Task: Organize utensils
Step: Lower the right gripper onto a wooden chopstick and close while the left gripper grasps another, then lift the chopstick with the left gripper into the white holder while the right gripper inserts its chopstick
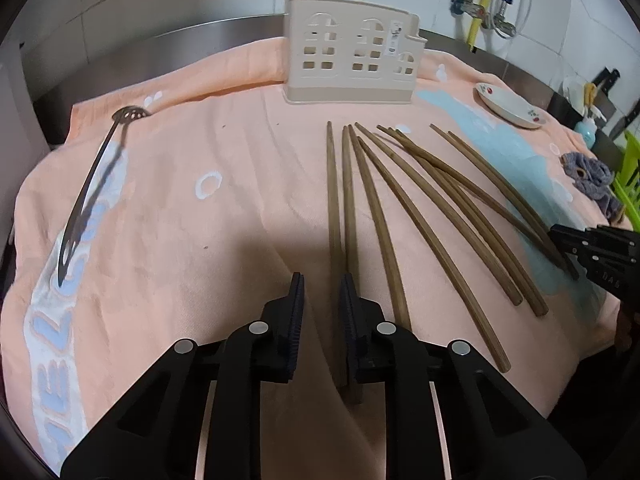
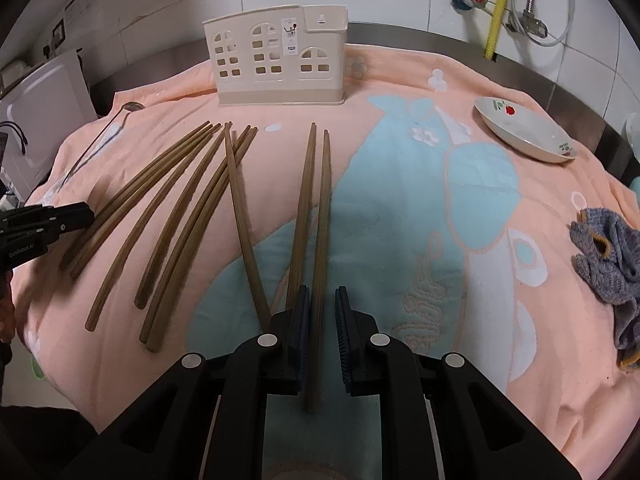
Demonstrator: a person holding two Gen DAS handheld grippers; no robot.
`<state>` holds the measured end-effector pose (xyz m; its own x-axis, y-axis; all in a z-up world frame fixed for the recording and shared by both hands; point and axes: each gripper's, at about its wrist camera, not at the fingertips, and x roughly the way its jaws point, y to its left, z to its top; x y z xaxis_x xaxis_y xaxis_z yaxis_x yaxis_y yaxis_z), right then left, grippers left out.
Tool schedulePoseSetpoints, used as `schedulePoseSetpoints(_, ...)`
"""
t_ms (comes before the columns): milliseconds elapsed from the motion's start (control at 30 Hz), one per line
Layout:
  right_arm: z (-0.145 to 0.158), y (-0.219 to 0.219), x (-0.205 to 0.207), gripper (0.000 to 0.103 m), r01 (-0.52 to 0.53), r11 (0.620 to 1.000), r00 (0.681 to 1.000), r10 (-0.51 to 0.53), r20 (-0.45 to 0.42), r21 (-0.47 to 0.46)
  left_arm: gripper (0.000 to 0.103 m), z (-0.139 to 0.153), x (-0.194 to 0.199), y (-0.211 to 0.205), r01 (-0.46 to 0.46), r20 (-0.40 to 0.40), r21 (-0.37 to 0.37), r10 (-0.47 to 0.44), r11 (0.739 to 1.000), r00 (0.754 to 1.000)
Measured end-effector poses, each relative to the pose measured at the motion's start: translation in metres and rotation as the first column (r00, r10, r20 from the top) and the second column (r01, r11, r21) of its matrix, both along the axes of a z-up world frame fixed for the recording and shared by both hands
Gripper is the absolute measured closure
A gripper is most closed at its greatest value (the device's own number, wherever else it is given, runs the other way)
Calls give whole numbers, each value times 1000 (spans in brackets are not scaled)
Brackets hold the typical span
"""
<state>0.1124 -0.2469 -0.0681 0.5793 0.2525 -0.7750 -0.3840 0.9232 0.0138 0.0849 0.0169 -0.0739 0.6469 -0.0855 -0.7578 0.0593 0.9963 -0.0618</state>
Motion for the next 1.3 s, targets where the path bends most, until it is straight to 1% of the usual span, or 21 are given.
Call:
schedulePoseSetpoints(33, 0, 0, 0, 90, -2, 1000, 1000, 2, 1, -3, 90, 0, 1, -1, 5, -1, 6, -5, 1000, 1000)
schedulePoseSetpoints(200, 0, 1, -1, 90, -8, 1000, 1000, 8, 3, -10, 93, -2, 2, -9, 31, 0, 37, -31, 999, 1000)
schedulePoseSetpoints(267, 0, 1, -1, 90, -11, 1000, 1000, 11, 5, -14, 94, -6, 3, -7, 33, -16, 26, -32, 999, 999)
schedulePoseSetpoints(467, 0, 0, -2, 90, -13, 1000, 1000, 13, 9, -11, 94, -8, 3, -4, 31, -21, -14, -31, 999, 999)
schedulePoseSetpoints(600, -1, 2, -4, 90, -12, 1000, 1000, 12, 21, -11, 94, -9, 2, -7, 31, -15, 0, -31, 1000, 999)
schedulePoseSetpoints(833, -1, 3, -7, 90, -8, 1000, 999, 9, 42, -15, 94, -9, 2, -7, 1, -8, -16, -1, 1000, 1000)
schedulePoseSetpoints(900, -2, 2, -7, 92, -6, 1000, 999, 7, 49, -16, 94, -9, 3, -6, -10, -8, -18, 10, 1000, 1000)
schedulePoseSetpoints(967, -1, 2, -8, 96, 1, 1000, 999, 0, 51, -22, 97, -9, 3, -6, -22, -8, -21, 22, 1000, 1000)
schedulePoseSetpoints(1033, 0, 2, -9, 96, 1, 1000, 999, 0, 48, -22, 97, -8, 3, -4, -28, -7, -26, 28, 999, 1000)
schedulePoseSetpoints(1133, 4, 1, -12, 97, 2, 1000, 998, 0, 56, -21, 97, -7, 2, -4, -27, -4, -26, 27, 999, 1000)
schedulePoseSetpoints(1300, 27, -2, -16, 97, -4, 1000, 995, 3, 102, 14, 97, 7, -4, -1, -33, 35, -38, 34, 999, 999)
